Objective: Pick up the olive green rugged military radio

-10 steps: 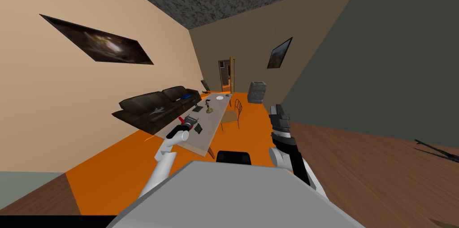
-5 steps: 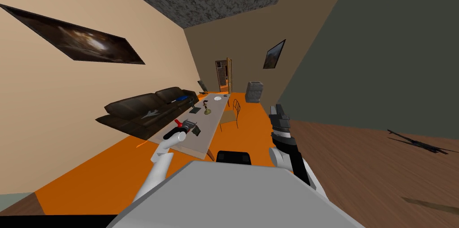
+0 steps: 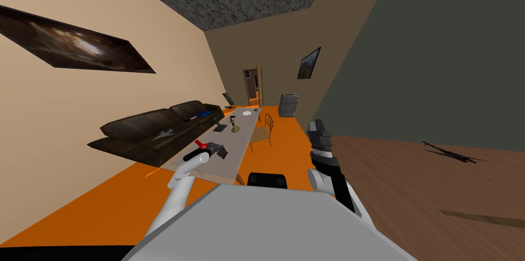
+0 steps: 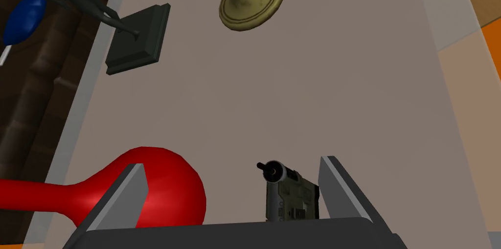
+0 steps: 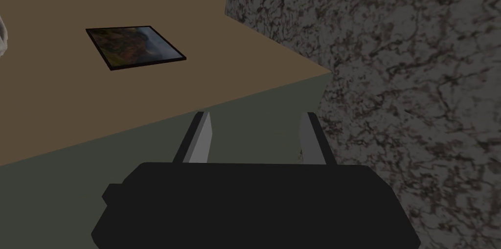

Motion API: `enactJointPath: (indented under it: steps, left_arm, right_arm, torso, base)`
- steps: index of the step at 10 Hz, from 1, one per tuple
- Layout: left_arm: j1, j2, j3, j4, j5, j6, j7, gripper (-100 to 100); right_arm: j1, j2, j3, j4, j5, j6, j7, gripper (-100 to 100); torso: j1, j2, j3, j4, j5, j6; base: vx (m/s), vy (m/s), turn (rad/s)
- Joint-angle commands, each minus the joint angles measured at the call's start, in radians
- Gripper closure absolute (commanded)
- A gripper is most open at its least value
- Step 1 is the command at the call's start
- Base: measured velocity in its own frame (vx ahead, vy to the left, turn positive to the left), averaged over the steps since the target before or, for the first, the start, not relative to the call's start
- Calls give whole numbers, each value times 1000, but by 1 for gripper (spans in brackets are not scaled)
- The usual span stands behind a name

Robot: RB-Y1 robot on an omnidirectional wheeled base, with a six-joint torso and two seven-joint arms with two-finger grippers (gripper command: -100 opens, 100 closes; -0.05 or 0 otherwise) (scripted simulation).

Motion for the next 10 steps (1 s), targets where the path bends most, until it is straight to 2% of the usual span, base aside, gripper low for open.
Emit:
enactJointPath:
  steps: [1,2,3,4,5,8,10]
  left_arm:
    - [11,14,24,27,30,50,24,-100]
    - [11,14,24,27,30,62,24,-100]
    - [14,25,42,58,50,96,43,-100]
    - [14,25,42,58,50,106,43,-100]
    - [18,36,59,87,70,142,60,-100]
    - [23,46,76,115,88,188,77,-100]
    - [34,68,105,166,122,254,105,-100]
  right_arm:
    - [0,0,0,0,0,0,0,0]
    - [0,0,0,0,0,0,0,0]
    - [0,0,0,0,0,0,0,0]
    - [0,0,0,0,0,0,0,0]
    - [0,0,0,0,0,0,0,0]
    - [0,0,0,0,0,0,0,0]
    - [0,0,0,0,0,0,0,0]
  torso:
    - [0,0,0,0,0,0]
    - [0,0,0,0,0,0]
    - [0,0,0,0,0,0]
    - [1,0,0,0,0,0]
    - [0,0,0,0,0,0]
    - [0,-1,0,0,0,0]
    - [0,-1,0,0,0,0]
  base:
    - [30,24,-154]
    - [22,27,-57]
    - [28,29,-92]
    - [23,23,-63]
    - [31,17,-125]
    - [31,18,-69]
    - [48,28,-141]
